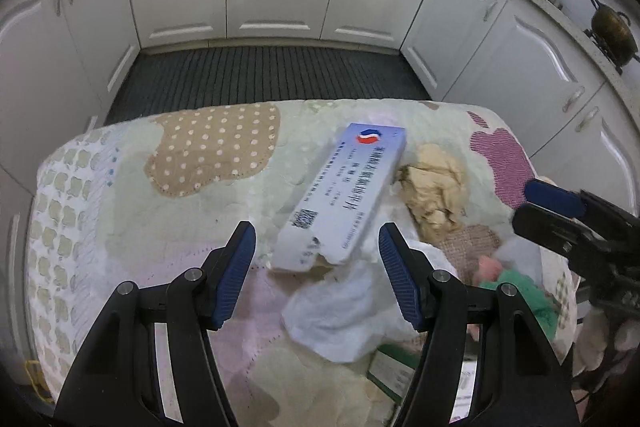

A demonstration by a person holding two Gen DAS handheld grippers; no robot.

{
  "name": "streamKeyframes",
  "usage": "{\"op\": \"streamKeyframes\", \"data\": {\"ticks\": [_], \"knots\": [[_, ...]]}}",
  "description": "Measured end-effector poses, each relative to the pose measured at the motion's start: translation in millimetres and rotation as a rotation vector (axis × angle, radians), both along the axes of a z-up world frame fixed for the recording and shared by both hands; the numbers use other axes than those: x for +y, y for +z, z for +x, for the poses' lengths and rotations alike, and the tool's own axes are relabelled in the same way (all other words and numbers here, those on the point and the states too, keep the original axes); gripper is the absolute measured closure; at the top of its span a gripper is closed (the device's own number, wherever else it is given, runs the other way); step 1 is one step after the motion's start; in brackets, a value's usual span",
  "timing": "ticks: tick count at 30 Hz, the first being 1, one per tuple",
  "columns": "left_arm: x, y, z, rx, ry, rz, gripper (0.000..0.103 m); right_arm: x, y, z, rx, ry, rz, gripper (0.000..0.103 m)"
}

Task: Collect trash
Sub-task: 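Reach the left gripper toward the white medicine box while the right gripper reaches the crumpled tissue, then grasp the white medicine box with the left gripper while the right gripper grasps the crumpled brown paper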

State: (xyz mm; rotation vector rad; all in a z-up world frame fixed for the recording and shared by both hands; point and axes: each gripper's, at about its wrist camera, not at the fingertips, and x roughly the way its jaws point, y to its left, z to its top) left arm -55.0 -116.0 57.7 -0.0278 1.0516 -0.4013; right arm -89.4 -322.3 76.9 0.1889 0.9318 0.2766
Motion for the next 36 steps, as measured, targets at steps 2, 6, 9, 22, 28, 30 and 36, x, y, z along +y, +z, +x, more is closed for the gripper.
{"op": "streamKeyframes", "data": {"ticks": [2, 6, 9, 22, 28, 30, 36], "knots": [[4, -3, 4, 0.005, 0.003, 0.001, 0.040, 6, -6, 14, 0.022, 0.024, 0.015, 0.041], [3, -4, 8, 0.015, -0.018, -0.006, 0.040, 20, -24, 39, 0.080, 0.067, 0.010, 0.064], [-2, -3, 11, 0.018, -0.041, -0.012, 0.040, 17, -29, 42, 0.095, 0.074, 0.036, 0.087], [-32, -18, 38, 0.061, -0.095, 0.012, 0.054, -14, -7, 20, 0.017, 0.032, -0.016, 0.096], [-20, -4, 25, 0.008, -0.082, 0.015, 0.061, -14, -4, 12, 0.003, 0.039, 0.004, 0.096], [-13, 8, 19, -0.019, -0.075, 0.012, 0.062, -15, 0, 7, -0.007, 0.041, 0.008, 0.096], [-8, 37, -4, -0.079, -0.080, 0.002, 0.062, -18, 17, -11, -0.048, 0.036, 0.022, 0.096]]}}
